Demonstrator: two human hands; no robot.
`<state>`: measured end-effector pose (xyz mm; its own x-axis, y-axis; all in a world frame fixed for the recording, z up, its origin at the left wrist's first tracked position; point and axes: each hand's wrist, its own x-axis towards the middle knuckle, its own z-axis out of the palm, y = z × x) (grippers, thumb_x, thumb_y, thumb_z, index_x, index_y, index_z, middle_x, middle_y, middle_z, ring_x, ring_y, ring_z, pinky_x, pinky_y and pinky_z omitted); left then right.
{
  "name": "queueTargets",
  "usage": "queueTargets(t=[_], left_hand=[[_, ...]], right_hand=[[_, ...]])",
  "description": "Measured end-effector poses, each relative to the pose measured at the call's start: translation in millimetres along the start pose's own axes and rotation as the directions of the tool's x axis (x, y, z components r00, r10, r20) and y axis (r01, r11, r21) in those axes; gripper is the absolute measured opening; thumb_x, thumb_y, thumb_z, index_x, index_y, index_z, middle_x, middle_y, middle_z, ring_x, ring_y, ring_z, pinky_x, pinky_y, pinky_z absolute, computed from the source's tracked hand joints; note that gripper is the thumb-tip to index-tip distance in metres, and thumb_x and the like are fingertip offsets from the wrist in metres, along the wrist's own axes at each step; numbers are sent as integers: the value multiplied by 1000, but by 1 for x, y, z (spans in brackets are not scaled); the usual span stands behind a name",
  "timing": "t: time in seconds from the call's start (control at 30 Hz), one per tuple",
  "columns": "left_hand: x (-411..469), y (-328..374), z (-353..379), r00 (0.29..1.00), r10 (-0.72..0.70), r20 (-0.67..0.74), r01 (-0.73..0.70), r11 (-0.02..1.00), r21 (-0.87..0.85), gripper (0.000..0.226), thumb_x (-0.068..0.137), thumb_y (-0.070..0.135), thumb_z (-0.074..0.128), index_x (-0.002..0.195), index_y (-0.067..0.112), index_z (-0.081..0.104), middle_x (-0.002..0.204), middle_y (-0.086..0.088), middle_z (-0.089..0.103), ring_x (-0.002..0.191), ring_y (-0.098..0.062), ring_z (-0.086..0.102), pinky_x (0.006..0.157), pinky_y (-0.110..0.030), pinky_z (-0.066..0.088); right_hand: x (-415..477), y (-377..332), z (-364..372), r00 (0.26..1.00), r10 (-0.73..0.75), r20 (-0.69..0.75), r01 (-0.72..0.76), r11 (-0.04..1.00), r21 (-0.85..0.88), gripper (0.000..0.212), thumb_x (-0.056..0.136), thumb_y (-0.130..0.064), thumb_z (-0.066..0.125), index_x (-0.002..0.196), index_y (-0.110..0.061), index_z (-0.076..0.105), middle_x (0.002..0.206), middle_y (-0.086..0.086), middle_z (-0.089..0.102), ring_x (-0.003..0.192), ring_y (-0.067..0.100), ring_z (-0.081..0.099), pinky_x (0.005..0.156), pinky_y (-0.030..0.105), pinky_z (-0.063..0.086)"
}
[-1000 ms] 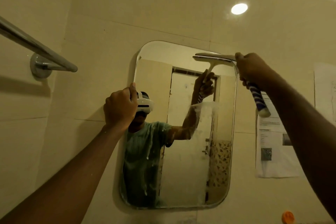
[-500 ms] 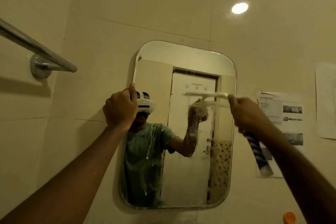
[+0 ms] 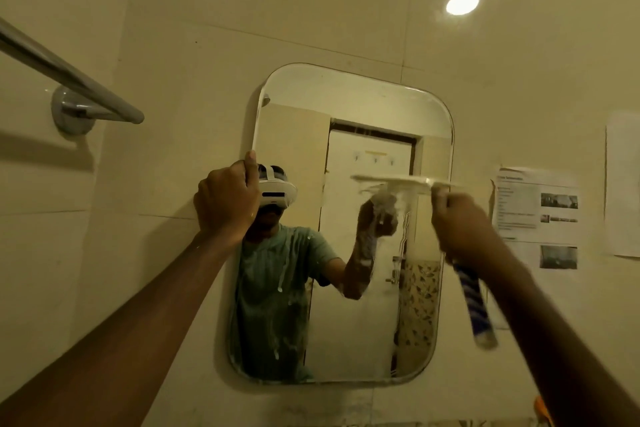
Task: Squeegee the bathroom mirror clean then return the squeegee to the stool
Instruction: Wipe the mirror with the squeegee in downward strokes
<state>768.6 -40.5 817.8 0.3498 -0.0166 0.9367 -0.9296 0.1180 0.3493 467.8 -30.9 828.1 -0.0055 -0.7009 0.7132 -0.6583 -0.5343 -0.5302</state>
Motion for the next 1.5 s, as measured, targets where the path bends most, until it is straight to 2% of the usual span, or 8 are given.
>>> queueTargets(t=[0.17,0.3,0.5,0.67,0.87,0.93,1.07,1.5], left_hand=[[-34,-18,-8,994,64,83,-68,997,41,59,102,41,29,72,4,64,53,-10,58,44,-27,56,45,-19,32],[-63,-26,-12,992,40,121,-47,997,56,59,101,40,31,63,6,60,46,-1,45,37,-19,40,43,-17,25],[-65,-26,-10,992,3,124,-10,998,57,55,103,37,37,64,6,61,48,-1,44,39,-19,41,46,-20,31],[-68,-25,-11,996,-2,92,-2,999,41,54,103,36,36,74,3,66,56,-14,61,46,-27,53,49,-25,36],[-70,-27,-16,991,33,127,-40,998,56,55,102,37,36,72,2,65,57,-16,61,46,-27,51,48,-24,30],[-73,-28,-17,992,38,123,-46,997,57,55,102,38,36,70,4,64,55,-15,60,44,-25,48,47,-21,26],[-77,-29,-15,994,34,106,-40,998,55,53,102,36,37,74,2,66,56,-15,61,45,-21,43,47,-21,26],[-82,-32,-21,983,12,182,-24,998,64,58,103,42,29,86,1,67,66,-21,64,59,-38,62,53,-30,38]], right_hand=[[-36,21,21,997,46,55,-45,999,-16,52,104,-37,28,71,-8,55,59,8,55,49,18,51,57,38,53],[-7,-3,-9,998,64,20,-65,997,46,41,104,-37,30,76,-16,51,62,4,50,49,14,47,45,26,43],[-1,7,-1,998,54,-21,-53,998,37,46,105,-37,27,76,-12,52,62,6,52,50,16,50,49,32,49],[-65,56,50,998,59,-3,-59,998,33,51,104,-39,27,73,-11,56,64,13,62,55,29,62,62,47,59],[-76,53,43,991,112,80,-117,991,66,49,104,-39,30,80,-7,59,72,17,65,54,22,56,58,41,55],[-54,39,29,995,94,34,-97,993,73,48,104,-38,31,77,-8,57,66,13,59,53,20,52,54,36,51],[-26,25,17,997,66,-48,-62,995,76,47,104,-39,30,71,-12,51,62,5,53,53,20,51,65,44,56],[-125,73,72,981,179,72,-181,983,12,48,103,-42,29,73,-19,57,67,9,65,52,22,59,56,44,58]])
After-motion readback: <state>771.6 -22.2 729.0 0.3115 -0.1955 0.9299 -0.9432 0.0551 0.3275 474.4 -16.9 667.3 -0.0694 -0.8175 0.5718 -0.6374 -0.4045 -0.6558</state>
